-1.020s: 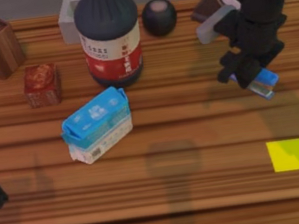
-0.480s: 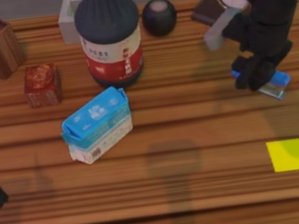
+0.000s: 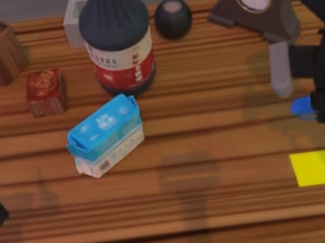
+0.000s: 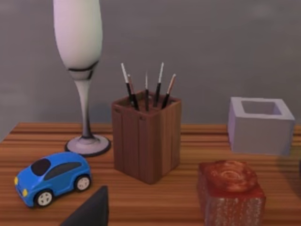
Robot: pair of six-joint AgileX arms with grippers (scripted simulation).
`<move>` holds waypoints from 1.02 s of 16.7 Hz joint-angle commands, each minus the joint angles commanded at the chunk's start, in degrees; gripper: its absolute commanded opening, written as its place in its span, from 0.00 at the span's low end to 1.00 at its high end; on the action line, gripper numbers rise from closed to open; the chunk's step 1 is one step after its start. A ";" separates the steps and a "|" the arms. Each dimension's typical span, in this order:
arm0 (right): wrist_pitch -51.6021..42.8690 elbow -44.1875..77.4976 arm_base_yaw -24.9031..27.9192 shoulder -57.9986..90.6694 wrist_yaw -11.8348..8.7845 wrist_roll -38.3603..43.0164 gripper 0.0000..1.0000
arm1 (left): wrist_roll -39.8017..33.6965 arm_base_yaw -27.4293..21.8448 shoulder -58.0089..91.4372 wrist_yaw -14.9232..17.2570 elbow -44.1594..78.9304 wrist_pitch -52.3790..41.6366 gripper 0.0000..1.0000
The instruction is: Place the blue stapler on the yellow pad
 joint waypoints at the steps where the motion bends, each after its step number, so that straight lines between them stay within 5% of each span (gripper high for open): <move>1: 0.56 -2.30 -0.47 -1.79 -0.06 -3.71 0.00 | 0.00 0.00 0.00 0.00 0.00 0.00 1.00; 6: 2.77 -9.49 -1.99 -7.93 -0.28 -13.59 0.00 | 0.00 0.00 0.00 0.00 0.00 0.00 1.00; 12: 3.61 -10.14 -1.71 -7.56 -0.27 -13.57 0.00 | 0.00 0.00 0.00 0.00 0.00 0.00 1.00; 17: 14.84 -17.09 -1.97 -3.88 -0.28 -13.28 0.00 | 0.00 0.00 0.00 0.00 0.00 0.00 1.00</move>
